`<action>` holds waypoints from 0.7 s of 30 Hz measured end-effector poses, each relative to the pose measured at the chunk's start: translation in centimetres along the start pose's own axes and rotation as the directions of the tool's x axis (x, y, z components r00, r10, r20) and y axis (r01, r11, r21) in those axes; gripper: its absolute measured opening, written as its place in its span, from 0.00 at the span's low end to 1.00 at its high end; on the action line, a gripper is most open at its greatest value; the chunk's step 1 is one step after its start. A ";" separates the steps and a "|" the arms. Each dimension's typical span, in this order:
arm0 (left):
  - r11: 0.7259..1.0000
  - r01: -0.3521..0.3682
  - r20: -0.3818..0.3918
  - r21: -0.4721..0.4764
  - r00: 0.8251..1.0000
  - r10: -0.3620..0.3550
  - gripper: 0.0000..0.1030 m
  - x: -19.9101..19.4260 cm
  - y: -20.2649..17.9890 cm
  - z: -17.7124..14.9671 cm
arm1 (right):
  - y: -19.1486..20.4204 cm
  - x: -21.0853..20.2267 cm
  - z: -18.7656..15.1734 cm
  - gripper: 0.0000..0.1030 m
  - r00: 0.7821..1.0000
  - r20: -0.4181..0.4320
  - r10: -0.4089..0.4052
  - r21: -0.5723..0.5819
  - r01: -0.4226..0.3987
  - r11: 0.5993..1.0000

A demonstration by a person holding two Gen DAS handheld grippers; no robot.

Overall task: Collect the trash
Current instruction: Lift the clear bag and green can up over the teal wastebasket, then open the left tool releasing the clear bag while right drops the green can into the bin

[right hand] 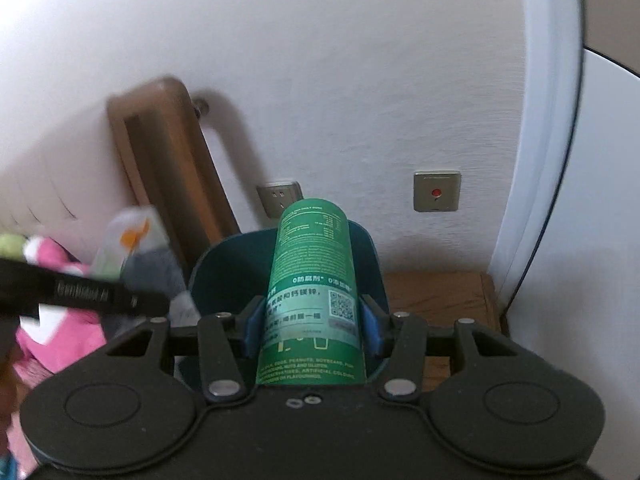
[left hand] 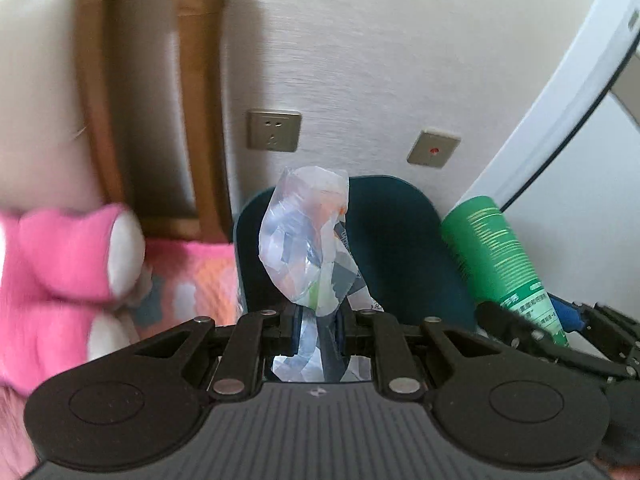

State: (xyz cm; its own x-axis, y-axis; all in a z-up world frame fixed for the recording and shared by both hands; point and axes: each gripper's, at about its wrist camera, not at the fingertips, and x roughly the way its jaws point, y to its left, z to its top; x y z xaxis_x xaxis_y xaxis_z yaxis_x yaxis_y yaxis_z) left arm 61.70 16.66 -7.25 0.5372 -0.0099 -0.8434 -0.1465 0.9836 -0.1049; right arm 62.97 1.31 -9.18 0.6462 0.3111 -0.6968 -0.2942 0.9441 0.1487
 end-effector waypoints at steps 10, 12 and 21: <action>0.980 -0.004 -0.152 0.201 0.988 0.036 0.15 9.7 -1.0 2.0 | 4.8 8.4 -0.3 0.47 0.977 -0.163 -0.134 -0.243 0.092 0.966; 0.972 -0.002 -0.175 0.235 0.984 0.045 0.15 11.3 -1.3 2.2 | 5.5 10.1 -0.8 0.47 0.967 -0.191 -0.167 -0.304 0.103 0.947; 0.925 0.026 -0.276 0.379 0.957 0.086 0.15 16.5 -3.9 1.3 | 5.7 15.0 -2.7 0.46 0.915 -0.328 -0.237 -0.421 0.083 0.903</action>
State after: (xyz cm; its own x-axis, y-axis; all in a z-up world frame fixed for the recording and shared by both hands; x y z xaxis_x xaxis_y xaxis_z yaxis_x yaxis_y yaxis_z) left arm 72.22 12.91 -20.04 0.2721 0.0254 -0.9619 0.1934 0.9778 0.0806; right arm 69.12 11.08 -20.70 0.4300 0.0253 -0.9025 -0.5088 0.8325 -0.2191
